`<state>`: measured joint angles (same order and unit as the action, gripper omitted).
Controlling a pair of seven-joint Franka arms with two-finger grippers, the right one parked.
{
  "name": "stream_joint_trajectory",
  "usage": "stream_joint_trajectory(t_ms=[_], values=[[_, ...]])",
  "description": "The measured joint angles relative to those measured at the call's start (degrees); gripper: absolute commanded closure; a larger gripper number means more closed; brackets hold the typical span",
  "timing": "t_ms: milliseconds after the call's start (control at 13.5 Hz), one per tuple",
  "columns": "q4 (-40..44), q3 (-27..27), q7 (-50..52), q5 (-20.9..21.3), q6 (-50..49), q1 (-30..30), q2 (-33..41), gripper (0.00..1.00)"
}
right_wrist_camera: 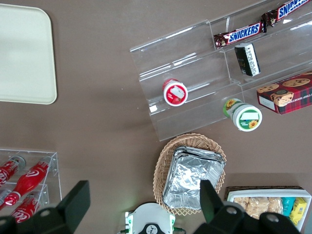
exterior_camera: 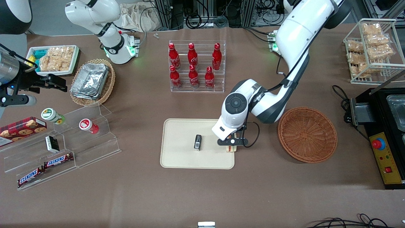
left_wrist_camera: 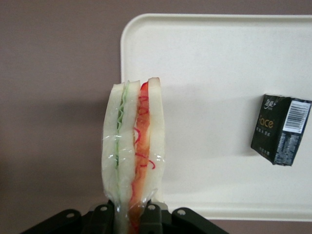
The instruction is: Place sandwich from basket to tray
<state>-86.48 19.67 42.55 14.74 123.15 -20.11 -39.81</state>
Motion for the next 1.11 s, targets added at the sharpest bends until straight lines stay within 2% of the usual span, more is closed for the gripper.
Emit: stream_joint_trajectory(t_ms=[148,222,296,370,444,519,889,1111], values=[[0.6,0.1,-0.1,0.1,2.9,-0.8,-2.4,1.00],[1.3,0.1,-0.1,0.2,3.3,-1.0,-3.4,0.89],[1.7,0.1,-0.1,0.2,3.4,-1.1,-4.1,0.64],[2.1,0.1,-0.1,0.2,3.4,-1.1,-4.7,0.33],[2.3,0.1,-0.1,0.2,3.4,-1.1,-5.1,0.10],[2.4,0.1,0.0,0.2,3.4,-1.1,-5.2,0.02],[3.3,0.0,1.2,0.1,3.3,-0.9,-5.1,0.01],[5.5,0.0,1.2,-1.7,-2.4,0.0,-3.5,0.01]])
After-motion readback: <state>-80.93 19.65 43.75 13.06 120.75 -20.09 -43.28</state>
